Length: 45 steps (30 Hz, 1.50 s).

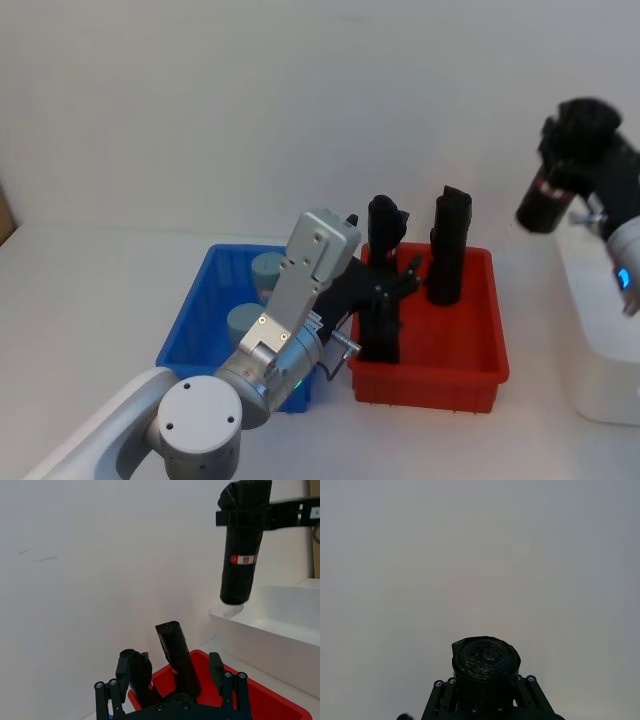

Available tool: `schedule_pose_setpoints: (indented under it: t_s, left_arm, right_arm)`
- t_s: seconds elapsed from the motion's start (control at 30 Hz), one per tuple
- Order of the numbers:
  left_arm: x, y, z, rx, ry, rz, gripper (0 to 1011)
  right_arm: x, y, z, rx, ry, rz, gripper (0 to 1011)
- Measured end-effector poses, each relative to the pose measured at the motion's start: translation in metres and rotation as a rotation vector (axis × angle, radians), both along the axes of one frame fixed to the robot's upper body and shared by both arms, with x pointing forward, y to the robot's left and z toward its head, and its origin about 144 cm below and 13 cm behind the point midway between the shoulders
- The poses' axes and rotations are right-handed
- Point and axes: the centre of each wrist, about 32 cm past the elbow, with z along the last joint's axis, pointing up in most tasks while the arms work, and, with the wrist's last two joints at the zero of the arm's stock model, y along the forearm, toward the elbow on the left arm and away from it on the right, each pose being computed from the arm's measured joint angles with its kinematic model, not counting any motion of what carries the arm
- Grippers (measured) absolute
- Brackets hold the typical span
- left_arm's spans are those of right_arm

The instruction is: Pick the cotton swabs from the blue box and place them into the white box.

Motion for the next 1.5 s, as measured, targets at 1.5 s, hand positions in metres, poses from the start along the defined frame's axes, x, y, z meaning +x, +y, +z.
schedule_pose_setpoints:
  t_s: [1.5]
  left_arm:
    - [0.000,0.000,0.000,0.000,0.000,0.000,1003]
  right_arm:
    - [0.059,-0.050,-0.026,0.010,0.055,-0.251,547]
